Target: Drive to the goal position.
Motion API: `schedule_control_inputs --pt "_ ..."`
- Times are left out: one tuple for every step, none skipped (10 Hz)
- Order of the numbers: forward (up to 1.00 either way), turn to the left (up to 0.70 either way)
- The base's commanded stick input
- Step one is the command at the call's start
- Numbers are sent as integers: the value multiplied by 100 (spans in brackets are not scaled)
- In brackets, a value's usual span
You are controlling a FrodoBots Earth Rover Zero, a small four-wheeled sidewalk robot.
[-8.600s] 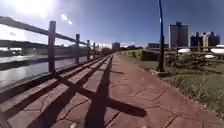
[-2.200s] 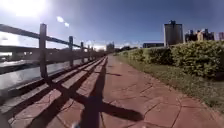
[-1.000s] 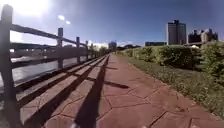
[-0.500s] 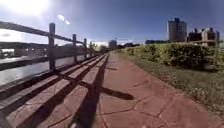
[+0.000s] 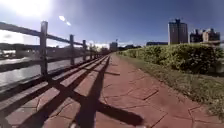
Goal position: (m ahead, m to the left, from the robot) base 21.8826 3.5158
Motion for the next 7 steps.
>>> schedule_control_inputs --pt "85 0" --pt "85 0" --pt "85 0" --pt "85 0" --pt "85 0" --pt "85 0" --pt "85 0"
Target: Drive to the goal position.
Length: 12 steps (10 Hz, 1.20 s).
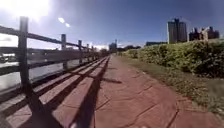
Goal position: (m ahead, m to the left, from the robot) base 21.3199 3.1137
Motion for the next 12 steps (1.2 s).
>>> schedule_control_inputs --pt "85 0" --pt "85 0" --pt "85 0" --pt "85 0" --pt "85 0" --pt "85 0" --pt "85 0" --pt "85 0" --pt "85 0" --pt "85 0" --pt "85 0" --pt "85 0"
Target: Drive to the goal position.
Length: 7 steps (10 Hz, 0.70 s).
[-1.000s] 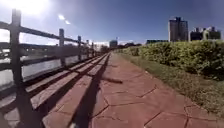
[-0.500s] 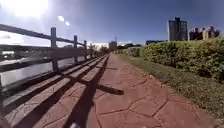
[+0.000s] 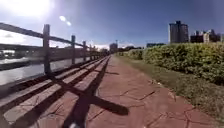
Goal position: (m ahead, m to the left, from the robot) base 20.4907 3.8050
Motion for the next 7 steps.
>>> schedule_control_inputs --pt "85 0" --pt "85 0" --pt "85 0" --pt "85 0" --pt "85 0" --pt "85 0" --pt "85 0"
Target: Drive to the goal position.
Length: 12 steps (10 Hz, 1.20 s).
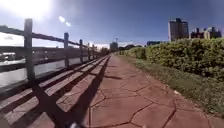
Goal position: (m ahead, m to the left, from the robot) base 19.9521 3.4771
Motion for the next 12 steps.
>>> schedule_control_inputs --pt "85 0" --pt "85 0" --pt "85 0" --pt "85 0" --pt "85 0" --pt "85 0" --pt "85 0" --pt "85 0" --pt "85 0" --pt "85 0" --pt "85 0" --pt "85 0"
